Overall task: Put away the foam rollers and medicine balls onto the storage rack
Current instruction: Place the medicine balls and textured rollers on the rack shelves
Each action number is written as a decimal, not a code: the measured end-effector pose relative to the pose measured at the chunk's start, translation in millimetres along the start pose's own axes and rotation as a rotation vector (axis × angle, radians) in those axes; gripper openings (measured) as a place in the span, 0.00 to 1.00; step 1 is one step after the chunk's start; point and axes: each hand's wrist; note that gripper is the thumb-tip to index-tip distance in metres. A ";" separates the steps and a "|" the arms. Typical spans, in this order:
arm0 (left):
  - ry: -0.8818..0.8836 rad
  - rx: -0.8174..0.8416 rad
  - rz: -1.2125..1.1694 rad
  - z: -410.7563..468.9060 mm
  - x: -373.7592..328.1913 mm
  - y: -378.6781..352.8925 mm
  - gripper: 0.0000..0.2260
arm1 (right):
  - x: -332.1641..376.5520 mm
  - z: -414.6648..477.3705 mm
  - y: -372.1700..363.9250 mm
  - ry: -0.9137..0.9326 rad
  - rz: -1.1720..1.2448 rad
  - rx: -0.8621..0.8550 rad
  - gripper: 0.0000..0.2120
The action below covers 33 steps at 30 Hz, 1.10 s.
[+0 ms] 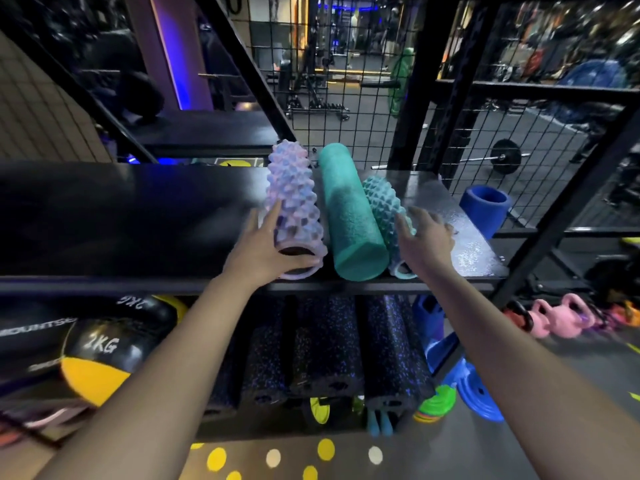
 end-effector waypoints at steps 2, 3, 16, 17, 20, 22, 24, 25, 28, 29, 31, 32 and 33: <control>-0.038 0.040 0.040 -7.7 13.5 3.5 0.54 | 10.0 -7.2 0.9 0.043 0.012 -0.029 0.27; -0.046 0.046 0.064 -10.2 20.9 3.6 0.52 | 13.8 -10.4 -0.9 0.076 0.005 -0.027 0.27; -0.091 -0.080 0.066 -8.8 29.5 -25.4 0.35 | 16.3 -45.9 -9.9 0.439 -0.221 0.123 0.37; -0.093 -0.069 0.063 -5.9 30.9 -24.7 0.35 | 16.2 -44.5 -11.2 0.434 -0.212 0.092 0.35; -0.103 -0.055 0.050 1.4 34.9 -22.5 0.34 | 20.6 -42.7 -15.1 0.402 -0.246 0.060 0.32; -0.097 -0.068 0.033 2.1 35.5 -21.6 0.34 | 24.7 -41.4 -16.6 0.386 -0.252 0.058 0.32; -0.100 -0.082 0.020 2.7 37.1 -21.5 0.34 | 28.4 -39.4 -17.2 0.379 -0.253 0.060 0.32; -0.100 -0.082 0.016 2.2 37.2 -21.4 0.34 | 29.5 -39.6 -17.8 0.384 -0.261 0.063 0.32; -0.099 -0.058 0.036 1.1 38.1 -21.7 0.36 | 25.7 -41.6 -13.7 0.412 -0.224 0.043 0.37; -0.103 -0.046 0.069 1.1 37.3 -21.1 0.38 | 20.2 -40.2 -9.5 0.404 -0.187 0.035 0.40; -0.137 -0.058 0.217 1.9 31.5 -20.0 0.40 | 0.0 -33.1 -0.1 0.375 -0.205 0.053 0.46; -0.189 -0.083 0.292 3.1 27.4 -20.8 0.40 | -14.2 -27.8 1.7 0.369 -0.262 0.076 0.49; -0.260 -0.095 0.337 4.7 23.1 -23.1 0.39 | -27.8 -23.2 2.2 0.355 -0.310 0.110 0.48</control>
Point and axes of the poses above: each hand's wrist, its own z-axis towards the middle knuckle, its own y-axis out of the back of the hand, x = y × z, and after that the axes turned 13 degrees about -z, right-handed
